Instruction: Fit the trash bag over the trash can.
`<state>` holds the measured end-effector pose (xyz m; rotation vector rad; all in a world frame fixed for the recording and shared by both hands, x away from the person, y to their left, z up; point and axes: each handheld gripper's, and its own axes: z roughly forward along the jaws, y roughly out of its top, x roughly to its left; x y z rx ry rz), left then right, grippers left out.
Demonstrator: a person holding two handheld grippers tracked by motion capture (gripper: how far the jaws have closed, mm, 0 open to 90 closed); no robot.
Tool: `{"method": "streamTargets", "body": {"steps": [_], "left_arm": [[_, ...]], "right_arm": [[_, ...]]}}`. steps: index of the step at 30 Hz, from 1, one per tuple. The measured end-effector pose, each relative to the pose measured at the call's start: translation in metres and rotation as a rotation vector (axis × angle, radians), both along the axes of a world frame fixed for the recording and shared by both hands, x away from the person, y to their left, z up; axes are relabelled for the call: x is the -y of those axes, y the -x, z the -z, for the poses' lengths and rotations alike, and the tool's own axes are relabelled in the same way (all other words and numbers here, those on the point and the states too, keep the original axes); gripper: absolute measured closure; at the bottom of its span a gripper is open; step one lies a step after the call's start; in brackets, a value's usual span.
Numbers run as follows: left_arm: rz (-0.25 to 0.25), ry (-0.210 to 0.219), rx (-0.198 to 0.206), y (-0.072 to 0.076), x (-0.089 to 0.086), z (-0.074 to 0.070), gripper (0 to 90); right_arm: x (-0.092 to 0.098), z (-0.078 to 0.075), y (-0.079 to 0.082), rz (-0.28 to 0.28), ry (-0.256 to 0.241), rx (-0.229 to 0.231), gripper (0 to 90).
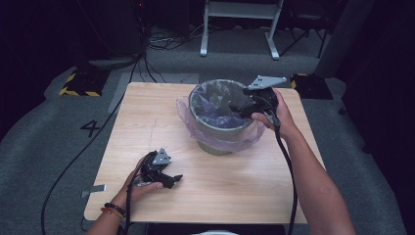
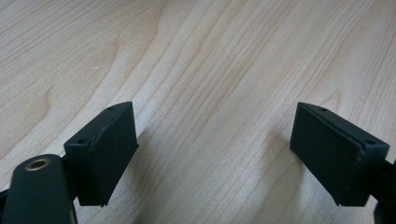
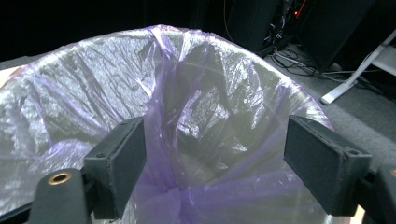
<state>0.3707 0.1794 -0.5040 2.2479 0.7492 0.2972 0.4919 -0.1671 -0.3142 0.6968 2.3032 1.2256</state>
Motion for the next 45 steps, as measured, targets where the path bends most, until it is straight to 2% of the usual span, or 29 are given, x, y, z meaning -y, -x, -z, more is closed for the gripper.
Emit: {"method": "streamTargets", "body": {"steps": [7,12,24,28,36,41,45], "left_arm": [[0.0,0.0,0.0,0.0,0.0,0.0,14.5],[0.001,0.0,0.0,0.0,0.0,0.0,14.5],[0.001,0.0,0.0,0.0,0.0,0.0,14.5],[0.002,0.0,0.0,0.0,0.0,0.0,14.5],[0.002,0.0,0.0,0.0,0.0,0.0,14.5],[0.001,0.0,0.0,0.0,0.0,0.0,14.5],[0.002,0.0,0.0,0.0,0.0,0.0,14.5]], "right_arm": [[-0.008,0.004,-0.008,0.005,0.007,-0.049,20.4],[-0.016,0.009,-0.013,0.009,0.069,-0.077,20.1],[-0.024,0.016,-0.021,0.018,0.126,-0.129,19.8],[-0.028,0.017,-0.021,0.003,0.179,-0.132,20.0],[-0.035,0.019,-0.024,-0.036,0.287,-0.18,25.4],[-0.037,0.019,-0.028,-0.045,0.314,-0.244,23.0],[-0.038,0.019,-0.028,-0.047,0.32,-0.239,21.9]]}}
